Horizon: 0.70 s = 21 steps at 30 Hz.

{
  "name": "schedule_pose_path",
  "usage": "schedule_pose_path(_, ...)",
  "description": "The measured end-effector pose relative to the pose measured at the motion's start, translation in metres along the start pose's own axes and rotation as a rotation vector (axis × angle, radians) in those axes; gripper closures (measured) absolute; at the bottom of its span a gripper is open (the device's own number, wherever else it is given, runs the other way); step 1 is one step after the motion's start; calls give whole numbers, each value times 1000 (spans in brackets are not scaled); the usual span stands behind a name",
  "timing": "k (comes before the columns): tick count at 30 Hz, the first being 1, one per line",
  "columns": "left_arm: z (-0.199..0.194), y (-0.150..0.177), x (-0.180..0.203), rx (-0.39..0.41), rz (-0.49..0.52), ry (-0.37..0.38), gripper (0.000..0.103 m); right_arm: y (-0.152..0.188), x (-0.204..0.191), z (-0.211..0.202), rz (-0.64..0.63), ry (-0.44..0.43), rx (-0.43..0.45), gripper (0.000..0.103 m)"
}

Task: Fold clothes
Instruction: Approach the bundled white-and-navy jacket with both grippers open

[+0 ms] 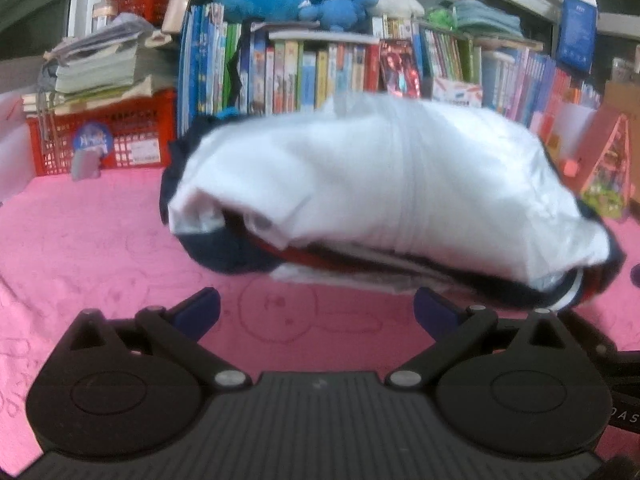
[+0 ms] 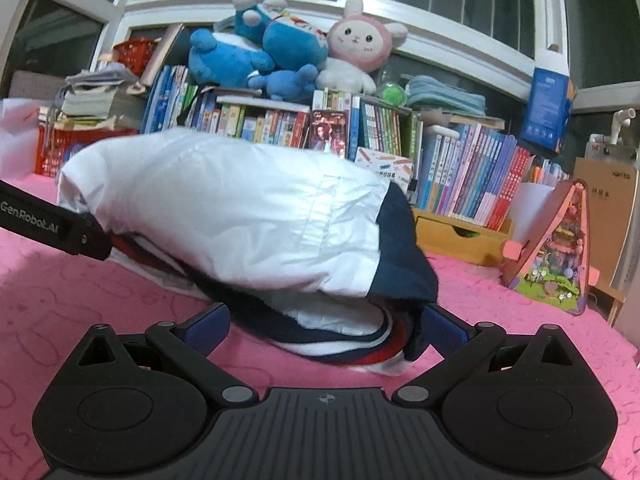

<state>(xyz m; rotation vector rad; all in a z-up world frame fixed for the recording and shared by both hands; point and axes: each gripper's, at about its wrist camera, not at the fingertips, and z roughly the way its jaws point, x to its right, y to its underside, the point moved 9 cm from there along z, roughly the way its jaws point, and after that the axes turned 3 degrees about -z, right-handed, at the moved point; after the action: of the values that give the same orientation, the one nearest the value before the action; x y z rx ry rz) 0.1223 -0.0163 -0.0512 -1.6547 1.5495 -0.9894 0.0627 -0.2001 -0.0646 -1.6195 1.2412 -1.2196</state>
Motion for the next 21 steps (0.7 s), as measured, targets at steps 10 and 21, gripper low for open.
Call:
schedule_pose_path(10,19,23,-13,-52,-24,-39,0,5,-8,1,-62,45,-7,0)
schedule_pose_path(21,13,21,-11,-19,-8,-53,0,5,-10,0,-86,62,-2,0)
